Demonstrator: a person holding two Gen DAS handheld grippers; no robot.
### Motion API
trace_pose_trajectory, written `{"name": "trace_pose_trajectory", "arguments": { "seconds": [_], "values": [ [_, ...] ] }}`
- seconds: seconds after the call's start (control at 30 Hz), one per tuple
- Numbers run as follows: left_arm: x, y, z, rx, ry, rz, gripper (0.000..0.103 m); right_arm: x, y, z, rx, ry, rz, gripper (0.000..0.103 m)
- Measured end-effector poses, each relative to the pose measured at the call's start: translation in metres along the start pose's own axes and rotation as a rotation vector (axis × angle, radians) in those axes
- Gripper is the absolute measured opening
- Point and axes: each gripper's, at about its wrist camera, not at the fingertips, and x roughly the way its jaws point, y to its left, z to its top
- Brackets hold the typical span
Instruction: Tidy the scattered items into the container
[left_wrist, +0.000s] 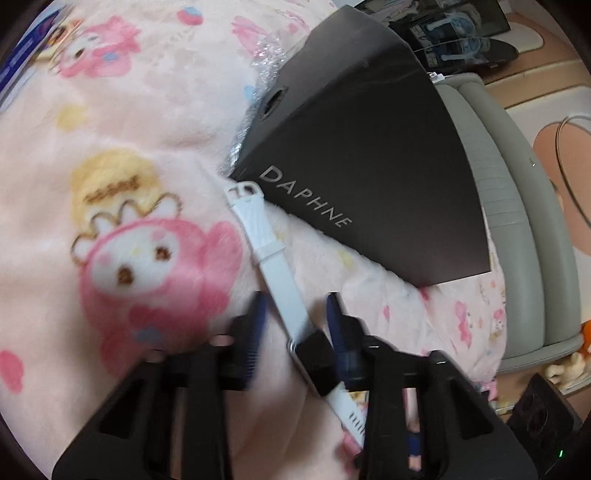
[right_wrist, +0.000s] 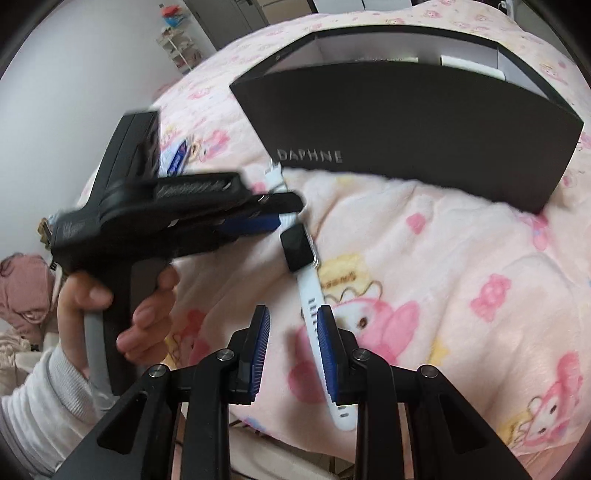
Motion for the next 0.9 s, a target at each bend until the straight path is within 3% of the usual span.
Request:
{"name": "trace_pose_trajectory", "arguments": {
  "seconds": [0.13,0.37,0.53,0.6,0.73,0.83,0.9],
  "values": [
    [-0.013,-0.006,-0.003,0.023,-0.04,0.051,0.007,0.006,-0.001,-0.003,0.014,0.016,-0.035,0.023],
    [-0.075,0.017,-0.029,0.019,-0.165,0.13,0.006,0.01,0.015,0.001,-0.043,0.02,-0.127,0.023],
    [-0.095,0.038,-0.047,0.001,-0.242,0.17,0.006,0.004,0.021,0.014,-0.055,-0.043,-0.222,0.023],
    [-0.09,0.044,-0.051,0.004,-0.232,0.229,0.008,-0.002,0.017,0.019,-0.014,-0.043,-0.15,0.023],
    [-0.09,0.059,-0.045,-0.047,-0.198,0.21,0.01,0.001,0.023,0.012,0.018,0.041,0.024,0.023],
    [-0.09,0.057,-0.047,-0.034,-0.208,0.218,0.018,0.012,0.032,0.0,0.003,0.106,0.086,0.023],
    [-0.088,0.061,-0.049,-0.04,-0.202,0.202,0.024,0.019,0.028,-0.002,0.035,0.116,0.076,0.023]
  ]
}}
